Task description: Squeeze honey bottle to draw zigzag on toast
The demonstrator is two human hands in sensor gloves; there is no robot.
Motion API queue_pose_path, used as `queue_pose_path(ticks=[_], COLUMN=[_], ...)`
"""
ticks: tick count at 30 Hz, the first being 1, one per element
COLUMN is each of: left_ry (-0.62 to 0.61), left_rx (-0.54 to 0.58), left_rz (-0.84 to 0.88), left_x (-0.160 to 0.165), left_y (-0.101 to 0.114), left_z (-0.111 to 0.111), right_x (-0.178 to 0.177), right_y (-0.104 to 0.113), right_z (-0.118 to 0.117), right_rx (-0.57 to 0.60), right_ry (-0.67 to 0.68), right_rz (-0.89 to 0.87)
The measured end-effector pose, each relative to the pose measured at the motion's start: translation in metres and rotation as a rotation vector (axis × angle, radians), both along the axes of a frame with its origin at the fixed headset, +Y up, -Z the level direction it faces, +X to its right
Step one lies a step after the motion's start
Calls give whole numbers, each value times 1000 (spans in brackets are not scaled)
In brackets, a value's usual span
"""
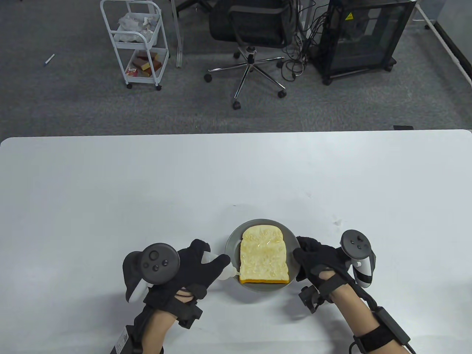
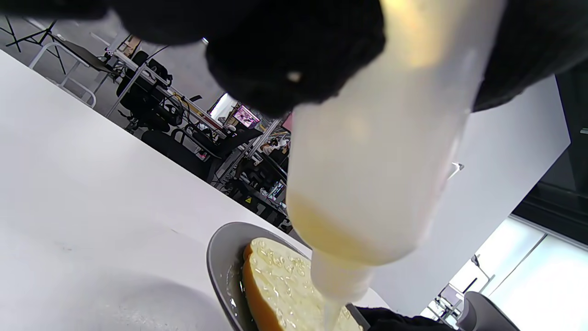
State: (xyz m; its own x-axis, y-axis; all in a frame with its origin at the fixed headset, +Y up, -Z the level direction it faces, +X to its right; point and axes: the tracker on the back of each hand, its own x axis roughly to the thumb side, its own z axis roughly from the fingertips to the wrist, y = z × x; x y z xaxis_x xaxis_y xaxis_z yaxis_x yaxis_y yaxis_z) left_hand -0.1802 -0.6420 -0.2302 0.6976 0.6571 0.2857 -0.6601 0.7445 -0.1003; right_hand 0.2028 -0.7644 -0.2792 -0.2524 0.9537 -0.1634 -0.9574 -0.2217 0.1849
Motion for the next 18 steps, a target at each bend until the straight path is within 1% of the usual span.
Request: queue_pose_path(ticks=[4, 6, 8, 9, 11, 12, 15, 18], left_ry=[2, -3, -14, -15, -12, -10, -46, -52], left_rx=[-2, -32, -61, -91, -128, -169, -280, -342], left_rz=[105, 208, 354, 454, 591, 648, 769, 891], left_x=[-9, -12, -16, -20, -24, -26, -30, -34], left_y=[-5, -12, -22, -29, -39, -47, -67, -79], left_z=[-6, -12, -20, -25, -31, -36, -48, -54], right_x=[1, 3, 5, 6, 7, 7, 5, 0], right_y=[0, 1, 1, 2, 4, 5, 10, 17], right_z=[-1, -1, -3, -5, -7, -9, -19, -35], right_rx=[1, 2, 3, 7, 12, 11, -6, -5], right_ry=[-6, -14, -25, -30, -42, -52, -76, -101], right_rz=[-3, -9, -17, -21, -24, -23, 0, 74])
